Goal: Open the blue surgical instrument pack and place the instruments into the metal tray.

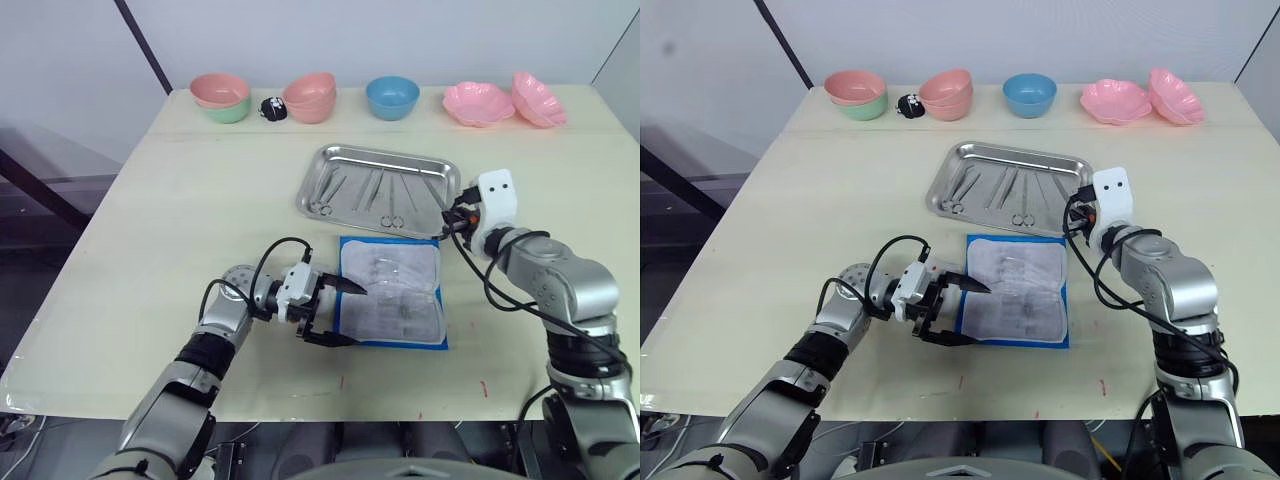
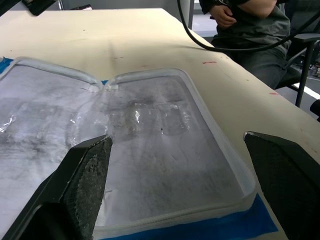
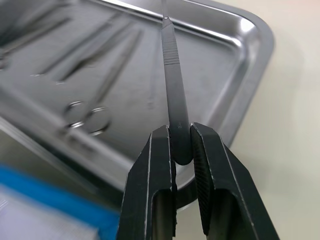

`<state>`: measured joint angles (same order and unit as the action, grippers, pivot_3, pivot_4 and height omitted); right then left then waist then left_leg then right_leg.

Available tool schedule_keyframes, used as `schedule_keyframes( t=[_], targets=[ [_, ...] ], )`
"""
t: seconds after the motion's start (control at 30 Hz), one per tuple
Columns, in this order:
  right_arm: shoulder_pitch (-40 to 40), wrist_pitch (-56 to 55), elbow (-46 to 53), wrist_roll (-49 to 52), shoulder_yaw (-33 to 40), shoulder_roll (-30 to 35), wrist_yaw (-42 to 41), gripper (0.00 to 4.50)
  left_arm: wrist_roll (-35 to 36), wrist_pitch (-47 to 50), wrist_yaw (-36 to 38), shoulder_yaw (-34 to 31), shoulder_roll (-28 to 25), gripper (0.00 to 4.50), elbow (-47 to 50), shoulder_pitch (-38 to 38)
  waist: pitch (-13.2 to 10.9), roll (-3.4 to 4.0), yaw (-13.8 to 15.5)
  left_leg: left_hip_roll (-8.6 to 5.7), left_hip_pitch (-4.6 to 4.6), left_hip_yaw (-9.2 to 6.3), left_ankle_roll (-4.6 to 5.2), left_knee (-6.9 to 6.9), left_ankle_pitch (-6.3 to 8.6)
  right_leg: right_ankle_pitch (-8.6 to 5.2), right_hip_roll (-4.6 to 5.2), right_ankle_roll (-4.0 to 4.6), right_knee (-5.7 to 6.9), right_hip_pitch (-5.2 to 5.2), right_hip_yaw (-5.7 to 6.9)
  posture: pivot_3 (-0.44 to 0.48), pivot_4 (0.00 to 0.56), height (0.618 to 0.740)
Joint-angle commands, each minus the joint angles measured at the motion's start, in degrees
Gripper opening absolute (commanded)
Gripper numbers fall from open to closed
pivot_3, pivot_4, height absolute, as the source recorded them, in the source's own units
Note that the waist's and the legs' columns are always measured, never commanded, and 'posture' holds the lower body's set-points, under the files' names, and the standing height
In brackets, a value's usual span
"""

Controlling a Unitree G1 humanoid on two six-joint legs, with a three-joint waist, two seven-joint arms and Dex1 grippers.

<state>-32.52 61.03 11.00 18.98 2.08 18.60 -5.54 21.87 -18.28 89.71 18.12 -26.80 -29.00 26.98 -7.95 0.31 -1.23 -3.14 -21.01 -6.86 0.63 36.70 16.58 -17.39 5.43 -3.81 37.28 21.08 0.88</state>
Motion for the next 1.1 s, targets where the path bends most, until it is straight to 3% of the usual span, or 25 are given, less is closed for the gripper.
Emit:
schedule_keyframes(
  t=[0.03, 0.23, 0.67, 0.8, 0.9, 0.93, 1.0, 1.1],
  targets=[
    [-2.6, 1.0, -1.5, -2.3, -0.2, -2.1, 2.7, 0.02, -2.4, 1.8, 0.5, 0.2, 0.0, 4.50, -0.2, -2.0, 0.0, 0.00, -0.2, -0.07, -0.02, 0.02, 0.00, 0.02, 0.00, 0.00, 0.03, 0.00, 0.18, 0.13, -0.11, 0.000, 0.150, 0.740],
    [-7.8, 1.0, -9.3, -5.1, 0.2, -6.0, 5.1, 0.02, -4.3, 2.2, 0.1, -0.3, 0.5, 4.50, 0.3, -2.7, 0.0, 0.01, -1.1, -0.19, -0.26, 0.10, 0.00, 0.47, 0.00, 0.01, 0.07, -0.01, 0.73, 0.50, -0.32, 0.000, 0.150, 0.740],
    [-11.1, -3.6, -19.6, -7.9, 1.5, -9.8, 5.3, 0.02, -5.5, 2.8, -0.2, -1.3, 1.3, 4.50, 1.0, -3.5, 0.0, 0.03, -1.1, -0.24, -0.23, 0.05, 0.01, 0.57, 0.00, 0.03, 0.06, -0.01, 0.84, 0.52, -0.39, 0.000, 0.150, 0.740],
    [-11.3, -4.5, -19.6, -7.8, 1.1, -9.9, 4.2, 1.50, -5.6, 2.9, -0.1, -1.5, 1.5, 4.50, 1.0, -3.4, 0.0, 0.03, -1.1, -0.24, -0.23, 0.04, 0.01, 0.57, 0.00, 0.03, 0.07, -0.01, 0.85, 0.53, -0.38, 0.000, 0.150, 0.740],
    [-10.7, -4.9, -17.4, -8.1, 0.1, -9.4, 3.1, 2.96, -5.6, 3.0, 0.0, -1.7, 1.5, 4.50, 0.8, -3.3, 0.0, 0.04, -1.0, -0.25, -0.23, 0.04, 0.01, 0.59, 0.00, 0.04, 0.08, -0.01, 0.85, 0.52, -0.38, 0.000, 0.150, 0.740],
    [-10.5, -5.0, -16.5, -8.3, -0.3, -9.1, 2.8, 3.69, -5.5, 3.0, 0.1, -1.8, 1.5, 4.50, 0.7, -3.3, 0.0, 0.04, -1.0, -0.26, -0.23, 0.03, 0.01, 0.60, 0.00, 0.04, 0.09, -0.01, 0.86, 0.52, -0.38, 0.000, 0.150, 0.740],
    [-10.0, -5.7, -13.8, -8.4, -0.7, -8.5, 2.0, 4.46, -5.4, 2.8, 0.5, -1.9, 1.4, 4.50, 0.7, -3.2, 0.0, 0.04, -1.0, -0.27, -0.24, 0.02, 0.01, 0.61, 0.00, 0.04, 0.09, -0.01, 0.86, 0.52, -0.37, 0.000, 0.150, 0.740],
    [-8.3, -8.0, -9.0, -7.4, -0.7, -7.6, -0.3, 4.46, -4.8, 3.0, 0.7, -2.3, 1.2, 4.50, 1.5, -3.2, 0.0, 0.04, -1.1, -0.27, -0.26, 0.01, 0.01, 0.61, 0.00, 0.04, 0.10, -0.01, 0.86, 0.53, -0.37, 0.000, 0.150, 0.740]
  ],
)
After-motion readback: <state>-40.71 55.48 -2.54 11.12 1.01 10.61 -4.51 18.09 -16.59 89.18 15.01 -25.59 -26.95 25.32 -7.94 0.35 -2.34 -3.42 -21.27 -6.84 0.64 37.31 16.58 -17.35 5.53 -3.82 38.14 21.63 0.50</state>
